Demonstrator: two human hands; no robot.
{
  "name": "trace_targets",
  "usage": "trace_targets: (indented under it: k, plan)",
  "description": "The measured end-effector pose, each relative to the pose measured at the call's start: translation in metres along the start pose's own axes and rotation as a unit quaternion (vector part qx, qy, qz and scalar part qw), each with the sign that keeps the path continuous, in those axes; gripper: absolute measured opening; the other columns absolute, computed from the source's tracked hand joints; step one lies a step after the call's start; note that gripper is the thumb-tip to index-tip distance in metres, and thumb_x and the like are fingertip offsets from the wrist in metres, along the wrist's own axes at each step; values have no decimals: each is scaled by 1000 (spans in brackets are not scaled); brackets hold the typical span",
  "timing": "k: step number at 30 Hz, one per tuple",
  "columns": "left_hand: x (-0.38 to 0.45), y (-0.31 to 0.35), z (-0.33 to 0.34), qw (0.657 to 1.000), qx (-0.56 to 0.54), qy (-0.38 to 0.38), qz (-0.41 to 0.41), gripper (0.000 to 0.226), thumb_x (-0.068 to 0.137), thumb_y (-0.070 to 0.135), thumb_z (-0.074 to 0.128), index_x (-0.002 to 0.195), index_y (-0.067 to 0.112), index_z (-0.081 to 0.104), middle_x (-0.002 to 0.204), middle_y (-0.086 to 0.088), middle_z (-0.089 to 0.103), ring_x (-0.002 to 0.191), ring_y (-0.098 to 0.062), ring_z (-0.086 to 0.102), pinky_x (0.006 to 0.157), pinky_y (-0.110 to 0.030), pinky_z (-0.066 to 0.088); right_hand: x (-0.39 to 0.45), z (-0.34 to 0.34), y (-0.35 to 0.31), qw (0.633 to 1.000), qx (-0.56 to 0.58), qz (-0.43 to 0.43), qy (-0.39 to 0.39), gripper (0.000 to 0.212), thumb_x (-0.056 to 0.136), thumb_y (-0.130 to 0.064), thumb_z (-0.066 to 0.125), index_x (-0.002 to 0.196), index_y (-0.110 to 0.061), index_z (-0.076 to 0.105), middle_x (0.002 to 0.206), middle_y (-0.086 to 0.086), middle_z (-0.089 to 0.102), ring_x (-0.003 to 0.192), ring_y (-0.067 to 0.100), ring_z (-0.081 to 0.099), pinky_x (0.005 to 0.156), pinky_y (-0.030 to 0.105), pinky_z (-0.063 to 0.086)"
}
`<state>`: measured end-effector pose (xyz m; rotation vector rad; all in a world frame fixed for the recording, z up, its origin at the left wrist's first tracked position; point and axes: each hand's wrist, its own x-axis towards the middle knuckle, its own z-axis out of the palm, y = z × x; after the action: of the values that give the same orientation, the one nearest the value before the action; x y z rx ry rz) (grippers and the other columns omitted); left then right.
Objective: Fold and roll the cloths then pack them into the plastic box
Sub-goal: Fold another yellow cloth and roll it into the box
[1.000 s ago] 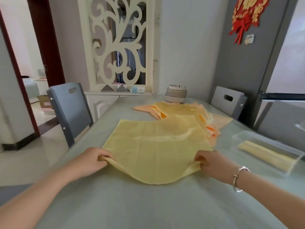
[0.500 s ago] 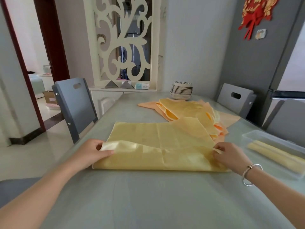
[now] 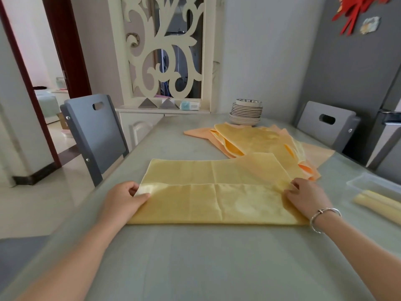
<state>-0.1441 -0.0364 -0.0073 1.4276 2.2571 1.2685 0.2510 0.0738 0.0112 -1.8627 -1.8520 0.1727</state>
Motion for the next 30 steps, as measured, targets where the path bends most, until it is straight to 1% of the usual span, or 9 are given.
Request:
trace_targets:
  k: [4, 6, 9, 11, 13, 15, 19, 23, 30]
  plan:
    - [2, -1, 1, 1000, 30, -6, 2, 14, 77, 28, 73, 73, 22, 61, 73, 5, 62, 69, -14, 57, 63, -33, 44, 0, 3, 2, 1000, -17, 0, -1, 18, 85, -19, 52, 70, -11, 46, 73, 7, 54, 80, 31, 51, 71, 40, 48]
    - [-1, 1, 2, 999, 41, 2, 0, 17, 78, 28, 72, 85, 21, 58, 83, 4, 62, 75, -16, 57, 68, -36, 45, 0, 3, 3, 1000, -24, -1, -8, 10, 86, -21, 52, 83, -11, 52, 89, 11, 60, 91, 32, 52, 79, 41, 47]
    - [-7, 6, 2, 987, 128, 81, 51, 40, 79, 25, 70, 114, 16, 52, 107, -4, 54, 100, -28, 51, 83, -40, 43, -5, 1, 2, 996, -86, -24, 9, 34, 87, -26, 57, 118, -15, 49, 120, 10, 54, 116, 30, 45, 93, 41, 40]
    - [-13, 20, 3, 973, 164, 113, 115, 40, 82, 21, 67, 120, 13, 55, 118, -7, 52, 109, -33, 48, 90, -44, 41, -8, 0, -3, 989, -104, -65, 79, 42, 84, -27, 62, 122, -15, 49, 122, 11, 52, 119, 33, 42, 95, 43, 36]
    - [-20, 38, 11, 970, 153, 71, 177, 36, 85, 24, 63, 119, 14, 60, 126, -5, 55, 115, -31, 49, 95, -44, 41, -12, -2, -13, 984, -104, -101, 107, 39, 85, -31, 61, 120, -17, 52, 119, 10, 54, 118, 33, 43, 95, 42, 35]
    - [-29, 52, 25, 965, 161, -19, 207, 43, 90, 40, 53, 129, 21, 55, 141, 1, 47, 130, -25, 41, 106, -42, 34, -18, -2, -25, 983, -96, -134, 77, 35, 90, -38, 53, 120, -20, 54, 121, 5, 55, 119, 28, 44, 97, 40, 32]
    - [-38, 59, 44, 938, 249, -177, 165, 63, 92, 63, 23, 149, 38, 18, 158, 14, 6, 146, -15, 4, 118, -43, 10, -31, 9, -43, 979, -112, -160, -64, 55, 93, -56, 33, 141, -27, 36, 150, -1, 32, 140, 19, 24, 113, 36, 19]
    - [-46, 57, 46, 921, 290, -222, 137, 71, 87, 72, 15, 149, 40, 5, 158, 14, -4, 147, -16, -3, 119, -44, 3, -40, 16, -45, 962, -137, -159, -173, 69, 89, -67, 17, 149, -34, 13, 159, -3, 1, 146, 17, -5, 118, 42, 1]
    - [-47, 58, 44, 920, 288, -230, 130, 75, 84, 75, 14, 149, 40, 6, 158, 13, -5, 147, -17, -3, 118, -45, 4, -42, 19, -41, 956, -143, -145, -209, 72, 85, -73, 14, 148, -39, 6, 159, -6, -3, 146, 17, -5, 117, 44, 2]
